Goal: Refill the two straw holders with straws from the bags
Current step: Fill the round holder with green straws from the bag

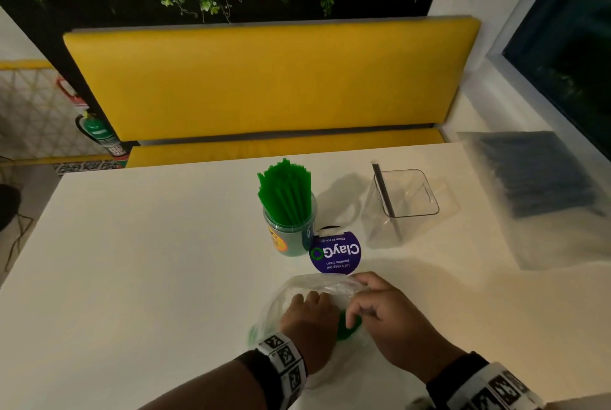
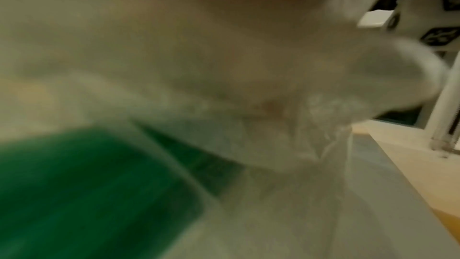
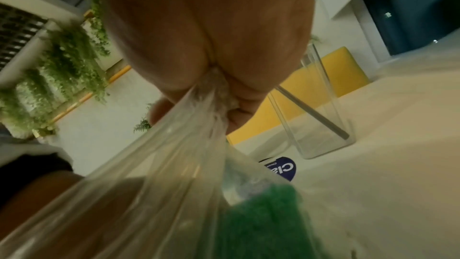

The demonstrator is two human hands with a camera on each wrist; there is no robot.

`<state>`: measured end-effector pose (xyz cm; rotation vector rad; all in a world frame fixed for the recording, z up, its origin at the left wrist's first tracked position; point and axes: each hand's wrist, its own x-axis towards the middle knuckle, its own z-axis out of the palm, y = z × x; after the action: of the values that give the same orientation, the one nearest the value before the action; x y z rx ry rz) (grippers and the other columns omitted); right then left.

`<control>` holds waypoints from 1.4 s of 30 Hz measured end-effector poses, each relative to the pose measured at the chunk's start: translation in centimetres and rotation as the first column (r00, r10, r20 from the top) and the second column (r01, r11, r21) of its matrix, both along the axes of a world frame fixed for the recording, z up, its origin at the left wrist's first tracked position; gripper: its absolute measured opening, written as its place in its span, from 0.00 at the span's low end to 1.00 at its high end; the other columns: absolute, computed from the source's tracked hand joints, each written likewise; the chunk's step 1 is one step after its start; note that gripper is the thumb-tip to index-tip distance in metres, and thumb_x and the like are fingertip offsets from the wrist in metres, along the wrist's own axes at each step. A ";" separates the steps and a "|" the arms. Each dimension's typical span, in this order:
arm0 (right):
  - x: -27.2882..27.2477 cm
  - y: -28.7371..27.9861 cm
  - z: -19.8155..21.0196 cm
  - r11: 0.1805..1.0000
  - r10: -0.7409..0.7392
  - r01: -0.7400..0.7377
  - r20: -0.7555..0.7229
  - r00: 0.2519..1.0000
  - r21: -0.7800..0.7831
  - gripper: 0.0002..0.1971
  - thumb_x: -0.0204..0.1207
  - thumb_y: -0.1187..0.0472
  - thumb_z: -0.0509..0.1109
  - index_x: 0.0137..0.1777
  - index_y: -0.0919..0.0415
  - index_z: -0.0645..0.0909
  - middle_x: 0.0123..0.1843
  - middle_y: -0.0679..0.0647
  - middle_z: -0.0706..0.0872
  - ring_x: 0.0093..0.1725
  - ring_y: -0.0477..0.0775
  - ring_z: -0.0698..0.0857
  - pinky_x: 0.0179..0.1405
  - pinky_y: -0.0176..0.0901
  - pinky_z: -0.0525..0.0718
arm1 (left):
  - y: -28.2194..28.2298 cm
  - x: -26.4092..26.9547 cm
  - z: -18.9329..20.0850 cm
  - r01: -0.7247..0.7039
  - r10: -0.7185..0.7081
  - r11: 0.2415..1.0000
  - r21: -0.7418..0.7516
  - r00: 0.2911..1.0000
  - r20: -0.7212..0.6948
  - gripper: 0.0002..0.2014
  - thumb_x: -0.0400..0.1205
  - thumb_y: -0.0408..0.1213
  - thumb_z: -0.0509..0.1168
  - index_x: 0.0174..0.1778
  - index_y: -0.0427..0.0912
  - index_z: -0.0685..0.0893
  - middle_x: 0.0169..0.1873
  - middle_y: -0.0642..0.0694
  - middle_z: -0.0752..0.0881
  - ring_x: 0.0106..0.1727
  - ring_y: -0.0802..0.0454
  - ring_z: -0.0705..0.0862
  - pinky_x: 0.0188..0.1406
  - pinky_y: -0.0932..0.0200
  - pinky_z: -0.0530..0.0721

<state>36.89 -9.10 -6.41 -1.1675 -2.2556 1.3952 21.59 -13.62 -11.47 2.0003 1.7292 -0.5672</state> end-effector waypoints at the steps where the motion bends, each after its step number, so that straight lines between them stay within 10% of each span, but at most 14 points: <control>1: 0.1 0.0 0.0 0.999 0.009 -0.011 0.062 0.998 0.033 0.20 0.74 0.75 0.63 0.38 0.48 0.87 0.62 0.32 0.77 0.62 0.30 0.76 0.61 0.24 0.76 | 0.0 -0.1 -0.2 -0.012 0.011 1.000 0.009 0.999 0.053 0.17 0.87 0.50 0.58 0.69 0.47 0.77 0.65 0.41 0.78 0.66 0.39 0.76 0.63 0.45 0.74; 5: 1.0 0.2 -0.8 0.979 -0.054 0.009 0.217 0.975 0.204 0.20 0.74 0.72 0.63 0.55 0.47 0.86 0.62 0.38 0.74 0.59 0.39 0.78 0.59 0.26 0.77 | -0.2 -1.0 0.8 -0.203 0.210 0.978 -0.055 0.931 0.297 0.19 0.88 0.53 0.53 0.64 0.45 0.79 0.62 0.41 0.83 0.63 0.40 0.81 0.60 0.53 0.75; 9: 1.9 1.0 -1.2 0.939 -0.183 0.115 0.188 0.965 0.325 0.21 0.65 0.76 0.66 0.46 0.48 0.85 0.53 0.38 0.77 0.49 0.41 0.82 0.48 0.40 0.84 | 0.3 -2.4 3.4 -0.238 0.224 0.971 -0.029 0.855 0.467 0.11 0.81 0.37 0.62 0.58 0.47 0.81 0.54 0.47 0.86 0.52 0.49 0.81 0.43 0.67 0.65; 14: 0.5 1.6 -0.7 0.967 -0.232 0.233 -0.026 0.972 0.104 0.29 0.60 0.84 0.65 0.44 0.44 0.82 0.46 0.39 0.85 0.50 0.41 0.84 0.50 0.38 0.84 | 1.5 -2.8 4.8 -0.239 0.300 0.954 -0.181 0.771 0.561 0.22 0.73 0.41 0.70 0.65 0.52 0.79 0.52 0.49 0.87 0.47 0.52 0.82 0.47 0.60 0.78; 19: 0.0 2.0 0.5 0.944 -0.327 0.331 -0.116 0.938 0.014 0.29 0.68 0.83 0.67 0.48 0.43 0.78 0.53 0.40 0.82 0.55 0.35 0.82 0.49 0.24 0.77 | 2.0 -2.6 5.8 -0.283 0.334 0.942 -0.180 0.738 0.586 0.14 0.75 0.43 0.71 0.56 0.49 0.83 0.49 0.47 0.89 0.51 0.45 0.86 0.52 0.53 0.85; 24: 0.1 3.0 0.6 0.929 -0.301 0.240 0.197 0.933 0.283 0.32 0.71 0.75 0.67 0.66 0.40 0.69 0.65 0.49 0.71 0.48 0.52 0.84 0.39 0.40 0.83 | 0.4 -3.7 10.4 -0.370 0.285 0.919 -0.139 0.378 0.881 0.08 0.78 0.37 0.73 0.43 0.56 0.85 0.33 0.57 0.85 0.34 0.57 0.82 0.41 0.58 0.84; 27: -1.8 3.3 1.0 0.949 -0.200 0.046 0.483 0.852 0.311 0.37 0.73 0.71 0.65 0.78 0.43 0.59 0.71 0.54 0.66 0.41 0.52 0.85 0.33 0.36 0.79 | 1.0 -4.8 16.5 -0.391 0.140 0.916 -0.097 0.085 0.986 0.05 0.79 0.29 0.72 0.42 0.44 0.87 0.34 0.40 0.84 0.38 0.49 0.83 0.43 0.53 0.84; 33: -6.6 4.2 2.5 0.911 -0.087 -0.159 0.555 0.827 0.381 0.43 0.78 0.68 0.62 0.83 0.37 0.44 0.82 0.57 0.56 0.49 0.55 0.86 0.41 0.45 0.88 | 6.3 -11.0 21.2 -0.805 -0.207 0.583 -0.110 -0.278 0.938 0.10 0.80 0.23 0.67 0.42 0.44 0.86 0.37 0.42 0.87 0.41 0.39 0.85 0.48 0.40 0.86; 42: -10.0 5.9 2.9 0.891 -0.038 -0.255 0.622 0.782 0.375 0.35 0.80 0.66 0.62 0.84 0.45 0.54 0.88 0.53 0.43 0.55 0.58 0.84 0.42 0.51 0.88 | 11.8 -12.7 15.5 -0.904 -0.073 0.278 -0.325 -0.357 0.931 0.06 0.81 0.25 0.70 0.49 0.37 0.80 0.37 0.43 0.85 0.39 0.44 0.88 0.50 0.42 0.87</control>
<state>26.90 -3.24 -3.53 -1.4837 -2.9069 0.4661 8.87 -1.77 4.07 0.6016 1.4139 1.8837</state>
